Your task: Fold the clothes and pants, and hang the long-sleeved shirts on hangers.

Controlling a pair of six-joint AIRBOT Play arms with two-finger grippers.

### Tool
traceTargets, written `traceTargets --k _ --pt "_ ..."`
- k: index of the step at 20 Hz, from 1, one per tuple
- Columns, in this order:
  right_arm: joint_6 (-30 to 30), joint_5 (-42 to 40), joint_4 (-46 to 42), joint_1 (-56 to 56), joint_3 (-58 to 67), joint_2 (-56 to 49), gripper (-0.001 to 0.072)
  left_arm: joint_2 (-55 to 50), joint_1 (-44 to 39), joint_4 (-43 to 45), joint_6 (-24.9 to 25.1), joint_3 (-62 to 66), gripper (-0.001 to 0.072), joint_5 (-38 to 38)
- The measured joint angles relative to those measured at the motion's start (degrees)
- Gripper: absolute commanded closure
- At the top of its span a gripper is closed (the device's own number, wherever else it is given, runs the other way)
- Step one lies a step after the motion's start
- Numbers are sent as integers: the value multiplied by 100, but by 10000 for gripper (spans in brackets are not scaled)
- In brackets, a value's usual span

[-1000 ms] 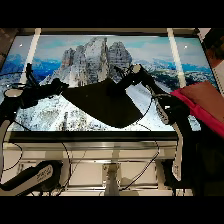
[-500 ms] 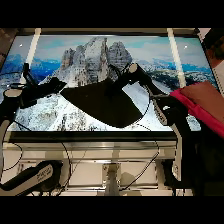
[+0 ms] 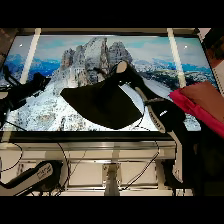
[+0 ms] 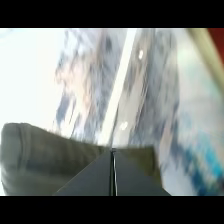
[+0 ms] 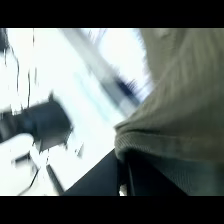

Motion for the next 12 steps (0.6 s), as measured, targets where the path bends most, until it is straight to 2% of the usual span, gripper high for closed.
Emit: traceTargets --k 1,2,3,7,12 --pt "122 81 7 291 0 9 558 0 111 -127 0 2 673 17" --pt "262 166 9 603 -4 13 403 0 205 -210 0 2 673 37" --pt "385 229 2 876 -4 24 328 0 293 -289 0 2 673 57" --pt "710 439 -61 1670 -4 59 328 0 463 -437 2 0 672 52" --pt "841 627 -516 1582 -4 387 333 0 516 -501 9 2 657 33"
